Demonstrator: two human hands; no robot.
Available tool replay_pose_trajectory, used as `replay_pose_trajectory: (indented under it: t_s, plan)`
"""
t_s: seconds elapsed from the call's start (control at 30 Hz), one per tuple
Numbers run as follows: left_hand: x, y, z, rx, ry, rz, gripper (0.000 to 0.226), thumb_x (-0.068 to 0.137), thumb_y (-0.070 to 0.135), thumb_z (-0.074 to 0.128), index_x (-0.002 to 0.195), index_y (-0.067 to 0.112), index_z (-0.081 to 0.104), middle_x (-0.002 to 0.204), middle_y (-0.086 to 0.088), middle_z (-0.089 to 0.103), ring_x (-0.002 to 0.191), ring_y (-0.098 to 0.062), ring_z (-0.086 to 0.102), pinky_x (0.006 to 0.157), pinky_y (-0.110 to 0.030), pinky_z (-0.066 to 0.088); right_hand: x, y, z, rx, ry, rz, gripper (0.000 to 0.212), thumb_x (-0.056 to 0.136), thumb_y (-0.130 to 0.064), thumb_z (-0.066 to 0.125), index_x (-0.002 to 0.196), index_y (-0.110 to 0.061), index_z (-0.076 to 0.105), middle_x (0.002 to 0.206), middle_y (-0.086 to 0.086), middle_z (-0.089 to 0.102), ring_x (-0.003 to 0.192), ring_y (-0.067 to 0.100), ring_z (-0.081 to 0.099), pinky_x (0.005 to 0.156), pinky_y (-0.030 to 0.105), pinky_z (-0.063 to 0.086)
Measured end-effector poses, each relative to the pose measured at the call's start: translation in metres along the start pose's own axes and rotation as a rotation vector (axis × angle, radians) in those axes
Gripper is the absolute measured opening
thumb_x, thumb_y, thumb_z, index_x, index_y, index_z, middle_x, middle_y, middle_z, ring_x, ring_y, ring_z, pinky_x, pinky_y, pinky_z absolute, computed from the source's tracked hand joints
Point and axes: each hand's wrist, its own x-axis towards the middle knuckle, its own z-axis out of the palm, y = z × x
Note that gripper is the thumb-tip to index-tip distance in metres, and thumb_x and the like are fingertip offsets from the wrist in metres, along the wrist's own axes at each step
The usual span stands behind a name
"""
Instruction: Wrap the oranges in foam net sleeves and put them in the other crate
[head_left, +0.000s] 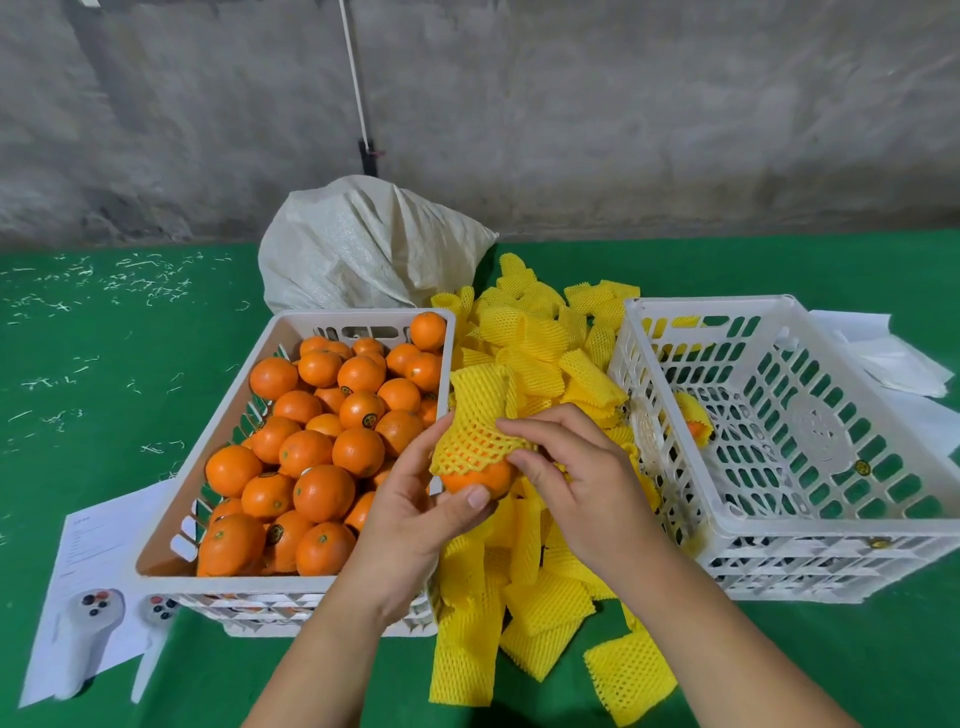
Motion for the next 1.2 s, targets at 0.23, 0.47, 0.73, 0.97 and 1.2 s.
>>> replay_pose_trajectory:
  t_s: [0.23, 0.47, 0.73, 0.97, 1.2]
  plan:
    - [0.007, -0.001, 0.022, 0.093, 0.28, 0.185, 0.061, 0.091, -0.004, 0.076, 0.144, 0.019, 0.057, 0.121, -0.013, 0.075, 0.104, -0.026, 0.072, 0.09, -0.04, 0.061, -0.016, -0.007, 0.019, -0.176, 0.054, -0.092, 0.025, 0.095, -0.006, 0.062, 0.117, -0.009, 0.073, 0.105, -0.002, 0.056, 0.083, -0.009, 0.044, 0.077, 0.005, 0.037]
    - [0.007, -0.027, 0.038, 0.023, 0.311, 0.098, 0.035, 0.086, 0.022, 0.058, 0.114, 0.036, 0.072, 0.09, -0.013, 0.075, 0.069, -0.022, 0.071, 0.059, -0.035, 0.059, -0.014, -0.004, 0.018, -0.07, 0.152, 0.007, 0.025, 0.097, -0.017, 0.06, 0.122, -0.014, 0.066, 0.126, -0.004, 0.045, 0.115, 0.018, 0.057, 0.082, 0.038, 0.058]
    - [0.002, -0.029, 0.035, 0.201, 0.134, 0.22, 0.057, 0.09, 0.014, 0.077, 0.134, 0.045, 0.059, 0.119, -0.005, 0.075, 0.098, -0.024, 0.075, 0.073, -0.03, 0.06, -0.014, 0.008, 0.0, -0.246, 0.205, -0.147, 0.024, 0.101, -0.008, 0.06, 0.122, -0.003, 0.07, 0.11, 0.007, 0.062, 0.1, 0.017, 0.063, 0.087, 0.024, 0.053]
    - [0.006, -0.031, 0.038, 0.319, 0.281, 0.291, 0.079, 0.071, -0.003, 0.071, 0.143, 0.023, 0.049, 0.119, 0.011, 0.072, 0.107, -0.018, 0.072, 0.081, -0.039, 0.063, -0.033, 0.001, 0.007, -0.258, 0.217, -0.223, 0.019, 0.097, -0.007, 0.06, 0.108, -0.002, 0.074, 0.099, 0.009, 0.064, 0.086, 0.016, 0.063, 0.079, 0.02, 0.053]
    - [-0.002, -0.022, 0.044, 0.36, 0.269, 0.37, 0.078, 0.068, 0.02, 0.08, 0.14, 0.027, 0.052, 0.125, 0.011, 0.07, 0.116, -0.019, 0.069, 0.088, -0.036, 0.06, -0.032, -0.004, -0.002, -0.194, 0.242, -0.207, 0.029, 0.09, -0.013, 0.064, 0.119, -0.011, 0.065, 0.114, 0.004, 0.06, 0.105, 0.02, 0.063, 0.086, 0.032, 0.055]
